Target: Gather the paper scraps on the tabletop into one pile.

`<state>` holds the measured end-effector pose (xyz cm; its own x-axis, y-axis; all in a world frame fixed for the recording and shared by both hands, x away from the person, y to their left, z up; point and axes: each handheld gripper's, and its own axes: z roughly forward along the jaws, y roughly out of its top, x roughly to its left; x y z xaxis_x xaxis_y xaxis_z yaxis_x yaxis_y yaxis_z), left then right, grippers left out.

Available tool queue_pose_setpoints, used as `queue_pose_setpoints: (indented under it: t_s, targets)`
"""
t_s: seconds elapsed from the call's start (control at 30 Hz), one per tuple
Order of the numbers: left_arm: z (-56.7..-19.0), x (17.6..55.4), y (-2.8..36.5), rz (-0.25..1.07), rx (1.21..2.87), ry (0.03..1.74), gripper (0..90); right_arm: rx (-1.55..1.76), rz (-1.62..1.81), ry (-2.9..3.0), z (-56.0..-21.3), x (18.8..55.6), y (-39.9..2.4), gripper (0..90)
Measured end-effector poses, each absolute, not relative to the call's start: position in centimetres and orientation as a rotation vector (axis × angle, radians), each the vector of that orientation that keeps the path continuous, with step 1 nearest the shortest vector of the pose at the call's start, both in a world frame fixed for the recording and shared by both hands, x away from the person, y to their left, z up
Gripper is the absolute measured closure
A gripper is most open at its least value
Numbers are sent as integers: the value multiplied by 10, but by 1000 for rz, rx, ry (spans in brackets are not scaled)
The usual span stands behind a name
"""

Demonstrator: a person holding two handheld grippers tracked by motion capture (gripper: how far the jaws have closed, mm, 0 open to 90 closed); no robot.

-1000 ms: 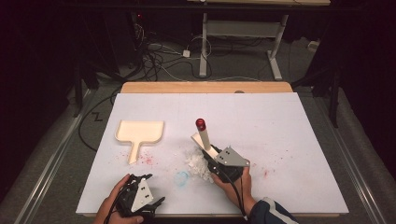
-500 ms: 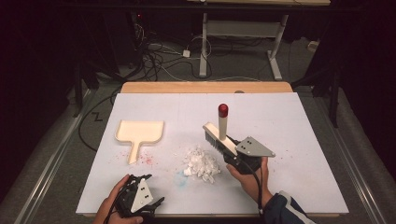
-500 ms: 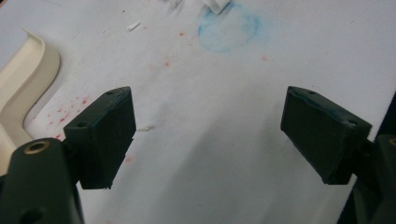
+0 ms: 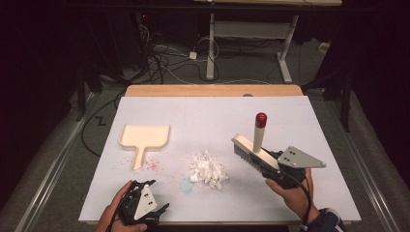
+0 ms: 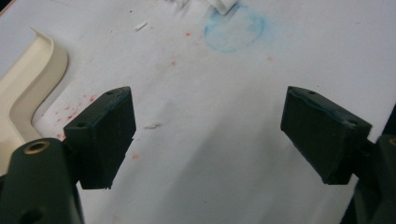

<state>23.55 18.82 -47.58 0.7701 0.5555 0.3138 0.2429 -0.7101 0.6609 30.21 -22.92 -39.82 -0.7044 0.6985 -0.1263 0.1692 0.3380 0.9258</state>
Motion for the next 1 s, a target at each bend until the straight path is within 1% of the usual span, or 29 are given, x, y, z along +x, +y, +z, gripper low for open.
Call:
queue_pose_setpoints:
  t_s: [0.3,0.43,0.57,0.77,0.87,1.0]
  targets:
    - [-475,236,187,675,2362,595,168,739,1397,2198,-398,284,-269,676]
    - [-476,236,187,672,2362,595,168,762,1437,2333,-400,279,-278,677]
    - [-476,237,187,670,2362,593,168,795,1389,2505,-408,280,-280,677]
    - [-476,240,185,659,2366,593,168,935,1270,2594,-422,303,-283,673]
    - [-478,242,184,647,2365,596,168,1003,1211,2584,-423,321,-290,620]
    - [-480,245,182,640,2380,591,168,1008,1093,2626,-428,351,-295,554]
